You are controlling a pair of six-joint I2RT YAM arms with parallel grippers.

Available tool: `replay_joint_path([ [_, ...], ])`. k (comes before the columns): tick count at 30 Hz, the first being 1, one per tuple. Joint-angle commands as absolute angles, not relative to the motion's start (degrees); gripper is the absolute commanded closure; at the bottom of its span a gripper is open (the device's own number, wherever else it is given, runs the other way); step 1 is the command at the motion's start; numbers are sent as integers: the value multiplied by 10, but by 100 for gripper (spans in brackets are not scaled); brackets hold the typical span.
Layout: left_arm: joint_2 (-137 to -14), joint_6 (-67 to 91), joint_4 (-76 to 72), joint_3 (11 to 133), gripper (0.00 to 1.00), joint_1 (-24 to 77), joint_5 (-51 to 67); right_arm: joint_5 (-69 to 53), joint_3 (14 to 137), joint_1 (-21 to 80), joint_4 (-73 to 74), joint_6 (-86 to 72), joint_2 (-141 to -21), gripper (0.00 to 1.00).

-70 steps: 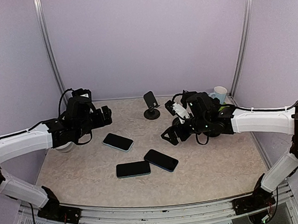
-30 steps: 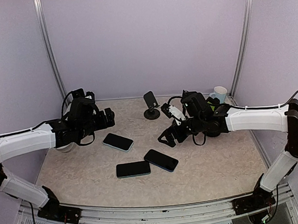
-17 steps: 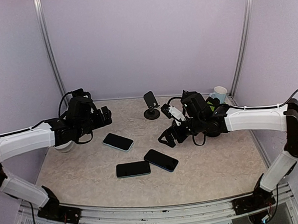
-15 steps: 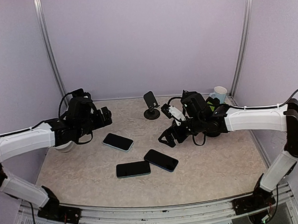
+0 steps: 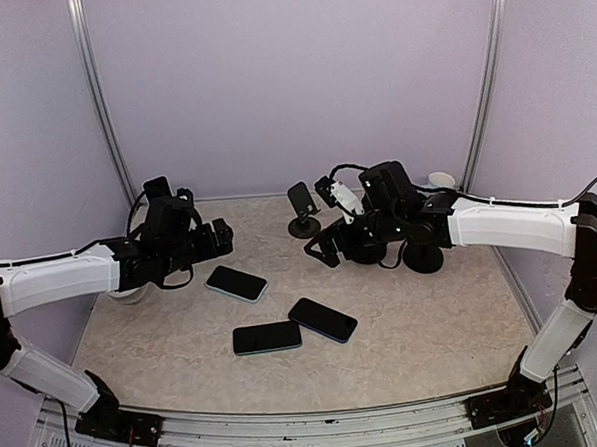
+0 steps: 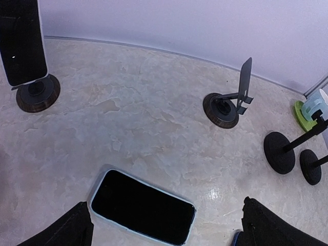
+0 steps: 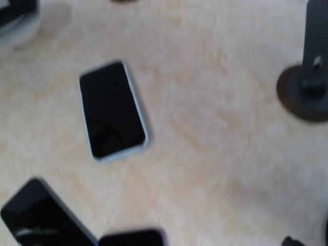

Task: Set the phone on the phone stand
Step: Pick up the phone stand from the center of the board.

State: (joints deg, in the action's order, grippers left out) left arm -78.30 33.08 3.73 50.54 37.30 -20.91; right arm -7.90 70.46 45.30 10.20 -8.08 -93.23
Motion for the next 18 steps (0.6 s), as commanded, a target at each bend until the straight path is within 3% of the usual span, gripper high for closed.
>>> replay_joint_path([
  [1,-820,283,4,554,1,363,-162,-73,706,453,94,-72,-929,0],
  [18,-1079,218,-78,816,1,286,149,-31,583,450,89,-101,-828,0],
])
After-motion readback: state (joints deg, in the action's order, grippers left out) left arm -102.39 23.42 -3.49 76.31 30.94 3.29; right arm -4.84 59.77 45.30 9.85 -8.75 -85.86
